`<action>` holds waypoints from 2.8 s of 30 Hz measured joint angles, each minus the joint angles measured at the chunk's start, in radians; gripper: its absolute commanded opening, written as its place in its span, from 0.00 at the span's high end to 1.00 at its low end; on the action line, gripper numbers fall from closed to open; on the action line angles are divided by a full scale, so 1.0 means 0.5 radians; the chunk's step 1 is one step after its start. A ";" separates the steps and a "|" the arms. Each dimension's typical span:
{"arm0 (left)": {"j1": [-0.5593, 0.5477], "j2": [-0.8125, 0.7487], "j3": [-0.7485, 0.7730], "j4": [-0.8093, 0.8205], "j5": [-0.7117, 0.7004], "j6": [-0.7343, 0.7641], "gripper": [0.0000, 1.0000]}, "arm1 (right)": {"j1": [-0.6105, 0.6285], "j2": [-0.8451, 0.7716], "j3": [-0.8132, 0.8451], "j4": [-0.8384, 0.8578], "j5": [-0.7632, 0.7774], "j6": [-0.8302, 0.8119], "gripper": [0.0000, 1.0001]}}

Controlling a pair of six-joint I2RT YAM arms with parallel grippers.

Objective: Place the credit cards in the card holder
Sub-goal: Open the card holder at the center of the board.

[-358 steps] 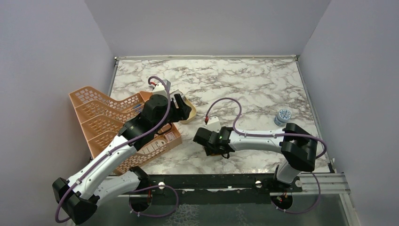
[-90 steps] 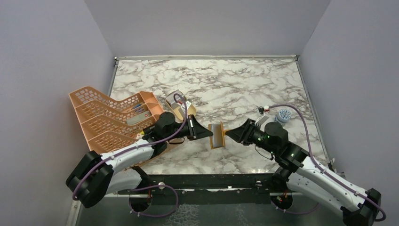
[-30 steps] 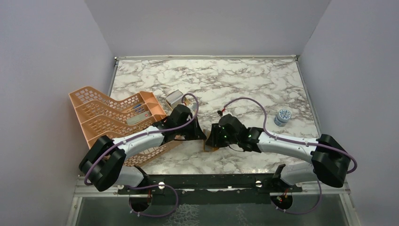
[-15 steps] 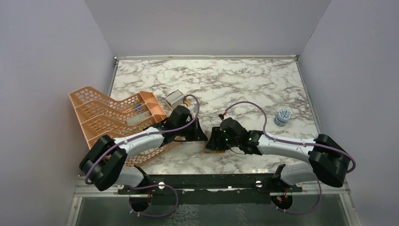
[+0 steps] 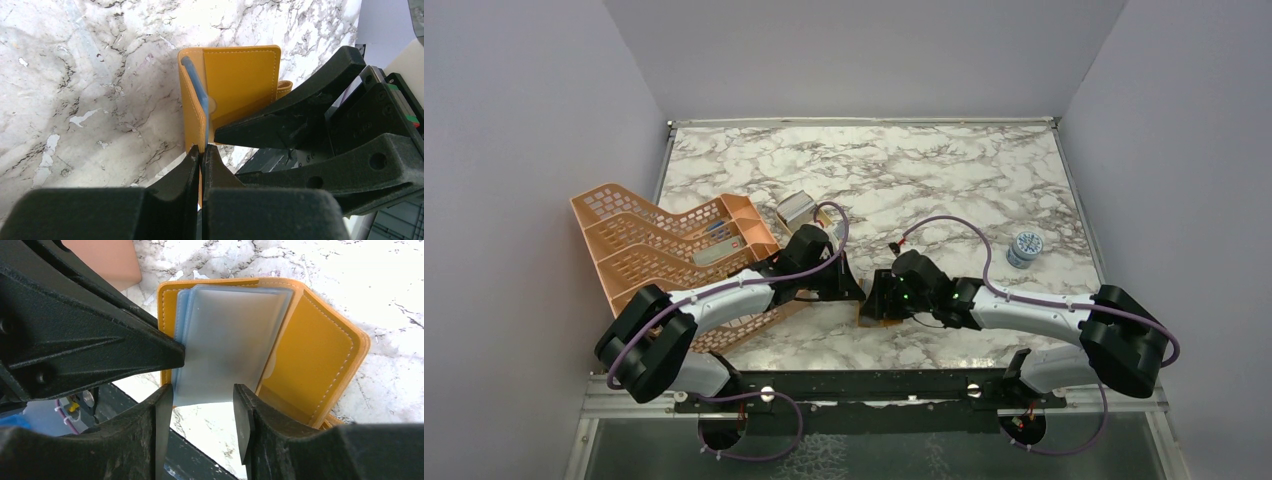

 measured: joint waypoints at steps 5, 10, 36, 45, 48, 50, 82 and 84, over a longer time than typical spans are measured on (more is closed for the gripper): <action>0.000 0.000 0.000 -0.002 -0.001 0.002 0.99 | 0.000 0.000 -0.003 -0.005 0.031 0.010 0.62; 0.000 0.004 0.000 0.000 -0.001 0.002 0.95 | 0.001 0.000 -0.005 -0.015 0.053 0.024 0.64; 0.000 0.046 0.000 0.002 0.003 0.008 0.77 | 0.002 -0.022 -0.029 -0.119 0.217 0.035 0.66; 0.000 0.104 0.000 0.086 0.054 -0.005 0.67 | 0.002 -0.034 -0.050 -0.116 0.218 0.035 0.67; 0.000 0.122 0.000 0.109 0.063 -0.009 0.69 | 0.002 -0.036 -0.053 -0.114 0.218 0.035 0.68; 0.000 0.131 0.000 0.120 0.066 -0.011 0.73 | 0.002 -0.040 -0.053 -0.117 0.218 0.035 0.68; 0.000 0.148 0.002 0.130 0.089 0.005 1.00 | 0.002 -0.464 0.209 -1.027 0.711 0.078 0.67; 0.000 0.158 0.002 0.143 0.092 -0.001 1.00 | 0.001 -0.503 0.220 -0.968 0.665 0.049 0.67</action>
